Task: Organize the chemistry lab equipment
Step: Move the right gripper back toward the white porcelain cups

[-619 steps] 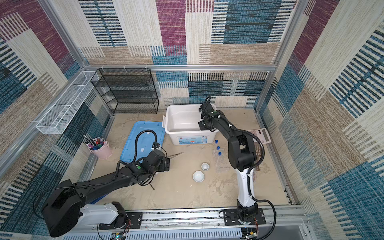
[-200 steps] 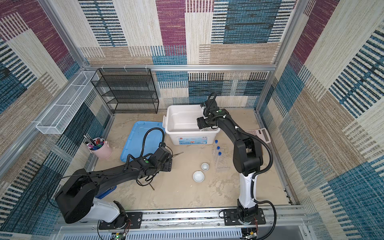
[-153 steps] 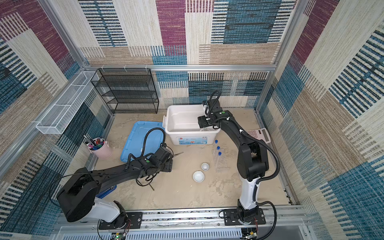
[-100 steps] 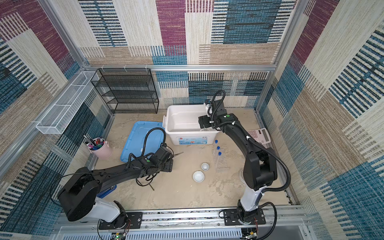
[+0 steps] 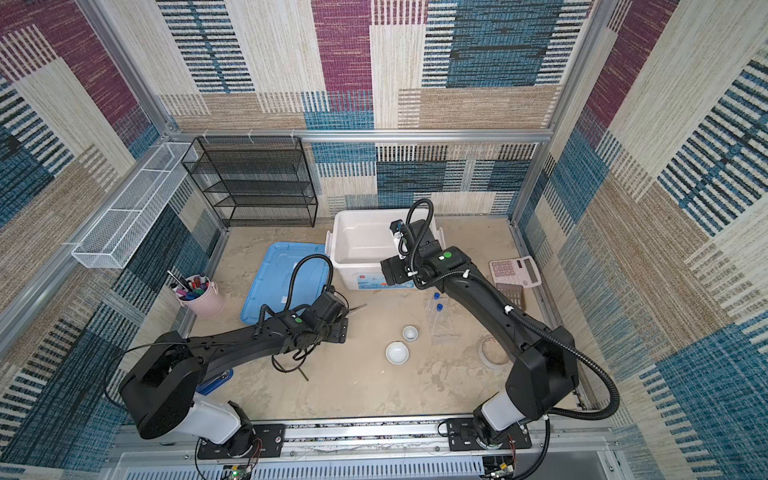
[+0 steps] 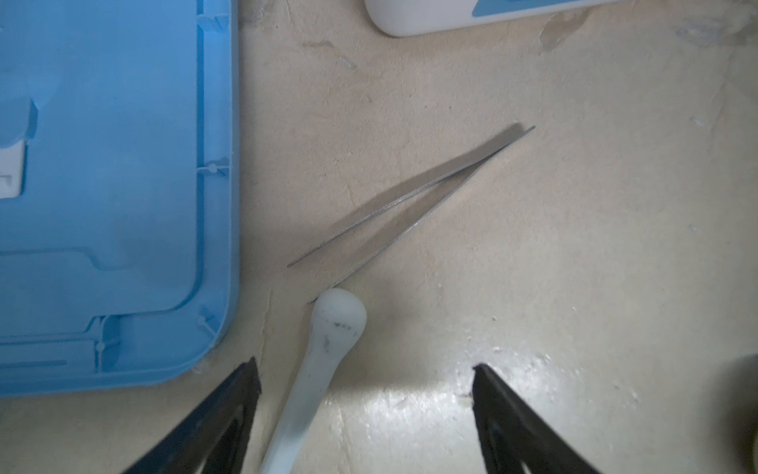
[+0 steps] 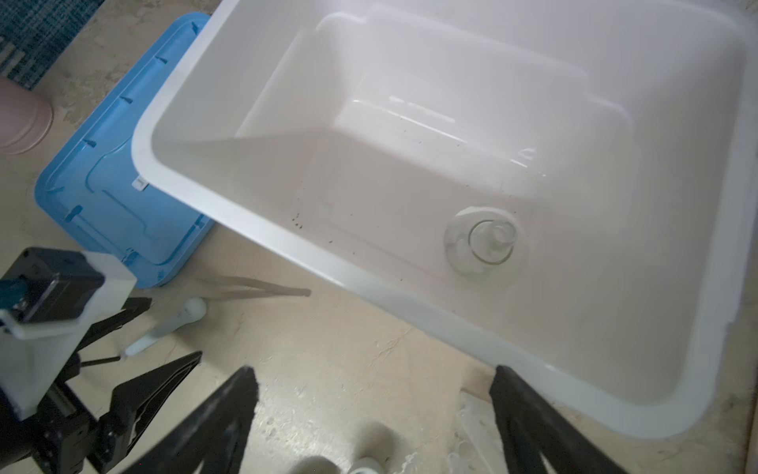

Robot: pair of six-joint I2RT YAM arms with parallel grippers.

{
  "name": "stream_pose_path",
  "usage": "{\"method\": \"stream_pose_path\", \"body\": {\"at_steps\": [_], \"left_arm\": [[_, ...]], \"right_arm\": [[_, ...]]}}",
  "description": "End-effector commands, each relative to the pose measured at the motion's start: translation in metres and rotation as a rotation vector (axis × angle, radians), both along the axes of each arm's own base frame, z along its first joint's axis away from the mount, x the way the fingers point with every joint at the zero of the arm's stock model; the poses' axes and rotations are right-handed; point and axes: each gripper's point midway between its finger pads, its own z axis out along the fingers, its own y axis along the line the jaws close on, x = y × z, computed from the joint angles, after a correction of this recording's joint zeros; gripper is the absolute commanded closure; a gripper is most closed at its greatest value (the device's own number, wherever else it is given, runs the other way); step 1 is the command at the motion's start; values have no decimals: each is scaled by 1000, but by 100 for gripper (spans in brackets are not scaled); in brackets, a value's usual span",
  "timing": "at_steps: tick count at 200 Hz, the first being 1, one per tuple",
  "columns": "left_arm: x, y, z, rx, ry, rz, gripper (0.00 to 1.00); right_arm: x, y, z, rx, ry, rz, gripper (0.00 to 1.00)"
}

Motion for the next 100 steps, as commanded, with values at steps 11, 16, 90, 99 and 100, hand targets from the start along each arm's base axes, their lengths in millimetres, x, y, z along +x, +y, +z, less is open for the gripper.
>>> {"method": "stream_pose_path", "body": {"at_steps": [11,16,90,99,100], "left_arm": [[2,4,6,4,-34,9,15],[2,5,7,3,-37,9,15],[-3,11,3,-7,-48,18,15],[-4,11,2,-10,-48,19,15],[-4,11,2,-10,-49,19,15]], "right_arm": [[-32,8,-19,22,109,-60,14],[-39,13,-24,28,128,-57,15],[-108,3,-102,-28,351,-155,20],[-112,0,-106,-28,363,-166,20],[-113,0,-106,-27,364,-166,20]]}}
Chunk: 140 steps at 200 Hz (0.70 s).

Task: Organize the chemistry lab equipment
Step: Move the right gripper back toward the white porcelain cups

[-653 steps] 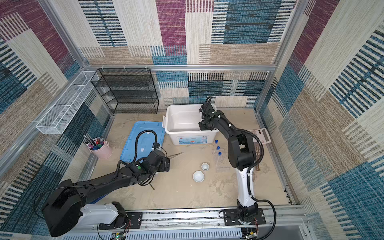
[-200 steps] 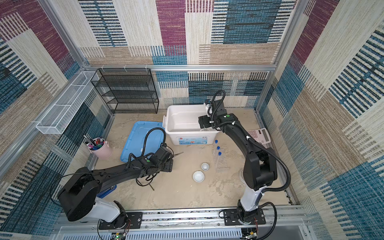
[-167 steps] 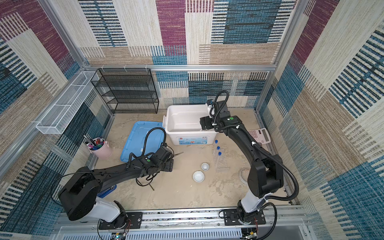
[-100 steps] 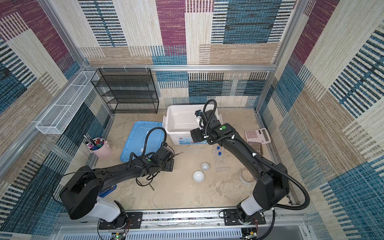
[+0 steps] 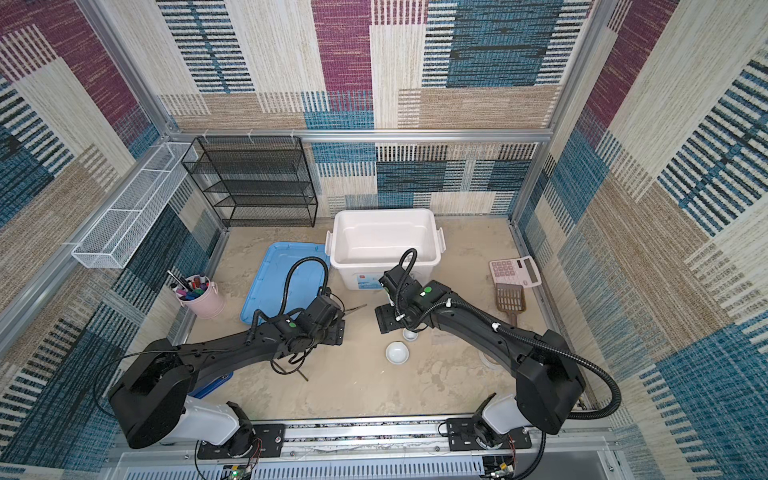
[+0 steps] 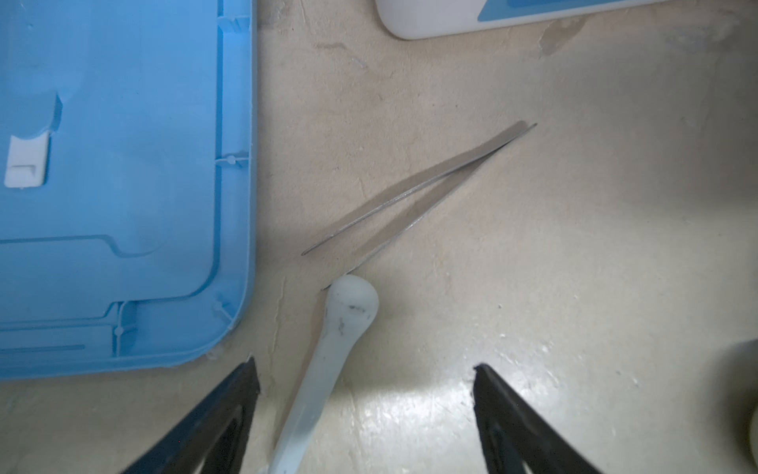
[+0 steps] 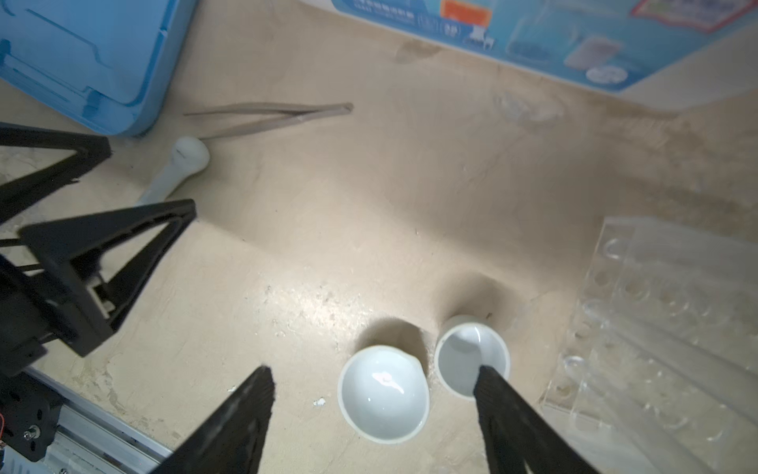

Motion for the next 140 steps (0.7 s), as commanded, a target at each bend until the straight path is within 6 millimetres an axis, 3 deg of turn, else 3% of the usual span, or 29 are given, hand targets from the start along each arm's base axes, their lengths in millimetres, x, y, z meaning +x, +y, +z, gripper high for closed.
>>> {"method": "stream_pose_path", "body": {"at_steps": [1,60,140], "left_arm": [[3,3,2,1,-28,15,15],[2,0,-4,-7,-18,5,15],[0,0,-5,-14,-10,-1,15]], "right_arm": [[-7,-10,-8,-4,28,-86,20],[-20,-28,-36,-77,71,-131,18],[-12,-33,-58,-137,75,-141,15]]}}
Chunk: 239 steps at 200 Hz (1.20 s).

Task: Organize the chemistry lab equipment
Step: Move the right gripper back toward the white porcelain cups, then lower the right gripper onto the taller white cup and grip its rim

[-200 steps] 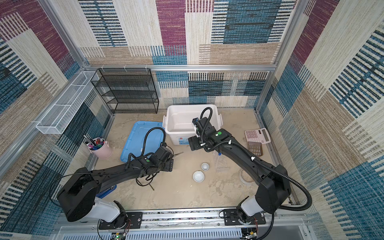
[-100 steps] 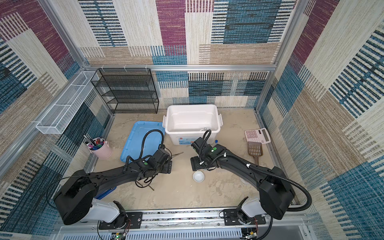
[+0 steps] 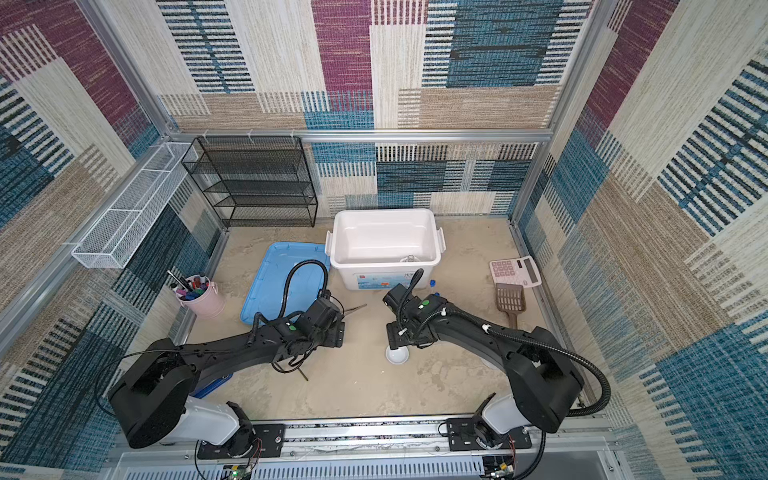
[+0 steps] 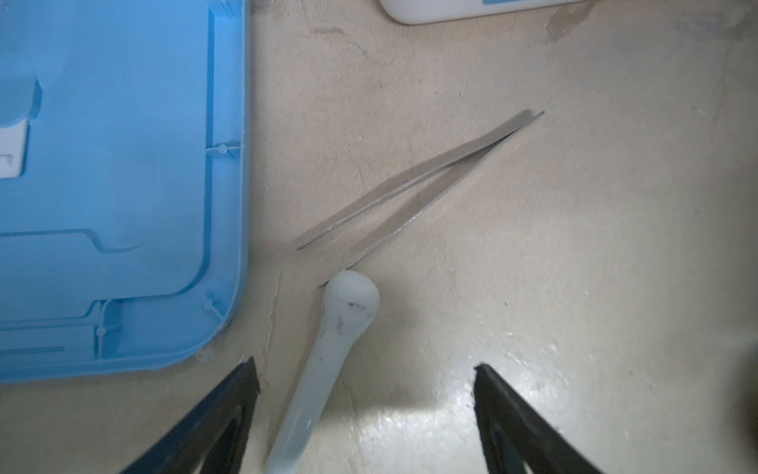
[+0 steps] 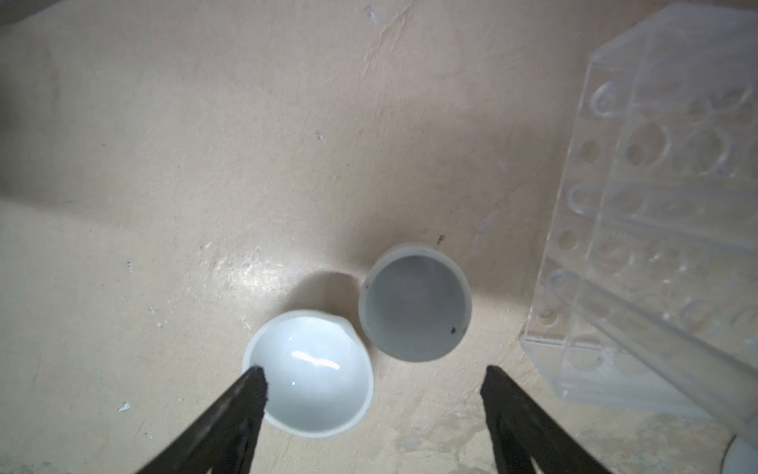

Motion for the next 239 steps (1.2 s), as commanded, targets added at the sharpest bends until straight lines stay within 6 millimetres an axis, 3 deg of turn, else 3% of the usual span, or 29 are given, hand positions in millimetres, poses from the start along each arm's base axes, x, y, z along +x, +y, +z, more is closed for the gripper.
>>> {"method": "stream_pose_path", "body": {"at_steps": [1,64,135,239], "left_arm": [[2,0,2,-4,-9,-1,15],[0,-1,2,-8,-3,-4,15],[-1,-2,3,-13,0,-12,15],[-1,-4,5,-14,5,-22,15]], "right_arm": [[9,2,-2,1,-23,-17,15],[20,-4,-8,1,-22,-29,17],[18,-6,-20,-2,6,-11,32],[24,-2,-26,1,-2,14,43]]}}
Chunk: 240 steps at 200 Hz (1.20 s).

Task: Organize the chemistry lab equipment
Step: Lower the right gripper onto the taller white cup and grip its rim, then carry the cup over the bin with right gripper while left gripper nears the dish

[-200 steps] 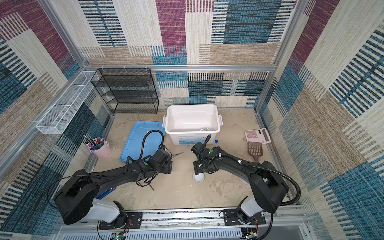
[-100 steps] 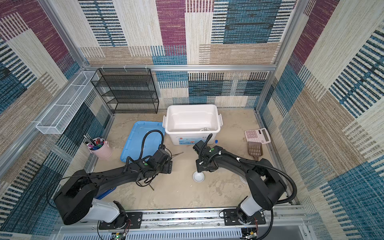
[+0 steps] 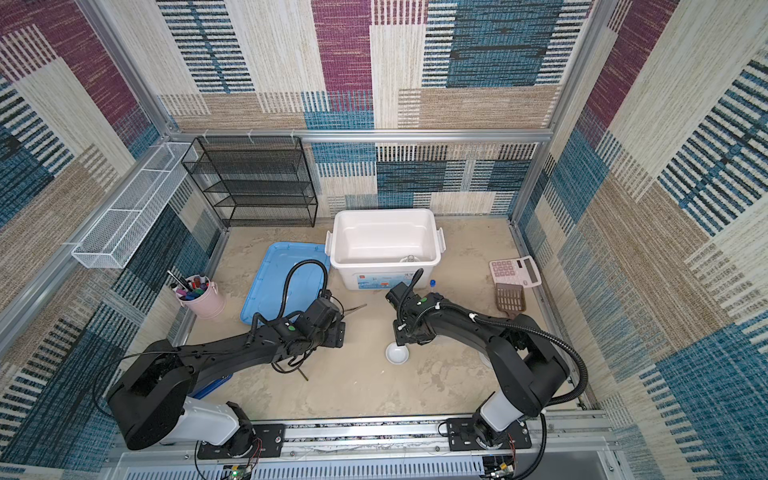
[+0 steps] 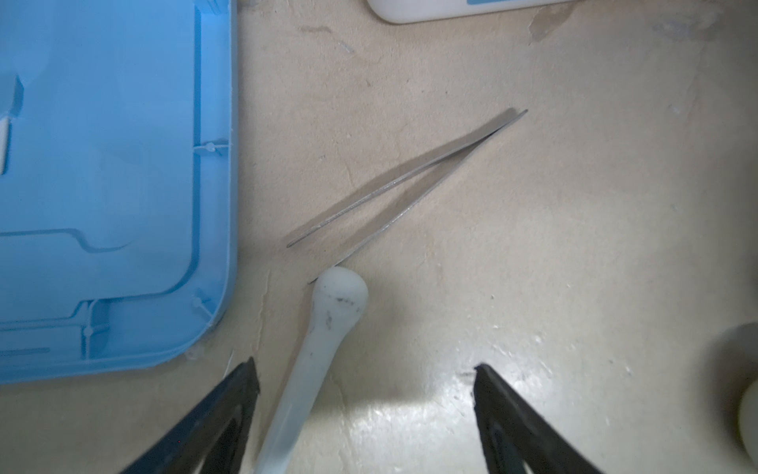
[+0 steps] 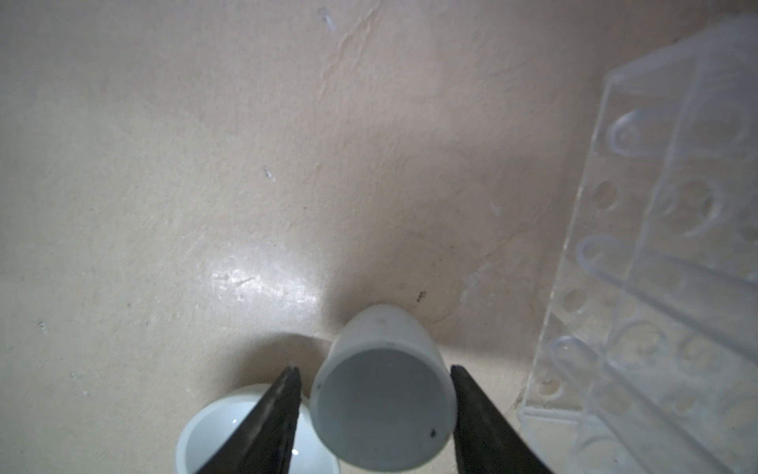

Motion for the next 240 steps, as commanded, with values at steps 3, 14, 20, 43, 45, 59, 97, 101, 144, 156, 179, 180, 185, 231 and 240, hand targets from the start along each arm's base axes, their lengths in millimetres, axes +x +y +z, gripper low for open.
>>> {"method": "stream_pose_path", "body": {"at_steps": [3,14,20,43,45,59,97,101,144,156,179,180,185,231,240], "left_arm": [[1,0,3,7,-3,-7,15],[1,0,3,7,-4,-6,15],[1,0,3,8,-2,-7,15],[1,0,3,10,-3,-7,15],[1,0,3,10,-2,-7,15],[2,-1,3,9,-1,-8,15],[1,-1,0,11,6,-7,15],[1,-1,0,12,7,-7,15],[1,-3,-2,17,15,-17,15],[1,-4,-2,18,18,-23,15],[-1,-7,-1,24,16,-49,15],[-1,-8,0,23,15,-51,15],[-1,-9,0,23,14,-58,15],[-10,-24,7,57,-10,-177,15],[-13,-28,8,70,-18,-204,15]], "right_arm": [[5,7,0,23,-14,16,43],[6,8,0,24,-17,19,45],[6,8,0,23,-17,19,46],[8,8,0,21,-20,20,51],[8,8,1,22,-22,20,51],[9,9,3,23,-27,21,55],[15,8,13,10,-52,22,56],[16,9,16,14,-58,24,56],[34,27,55,81,-139,72,58],[40,34,71,112,-176,91,58],[52,48,104,171,-245,131,57],[52,49,106,174,-249,133,57],[55,52,113,186,-262,141,57],[85,71,169,275,-367,183,58],[93,70,179,284,-396,182,58]]}}
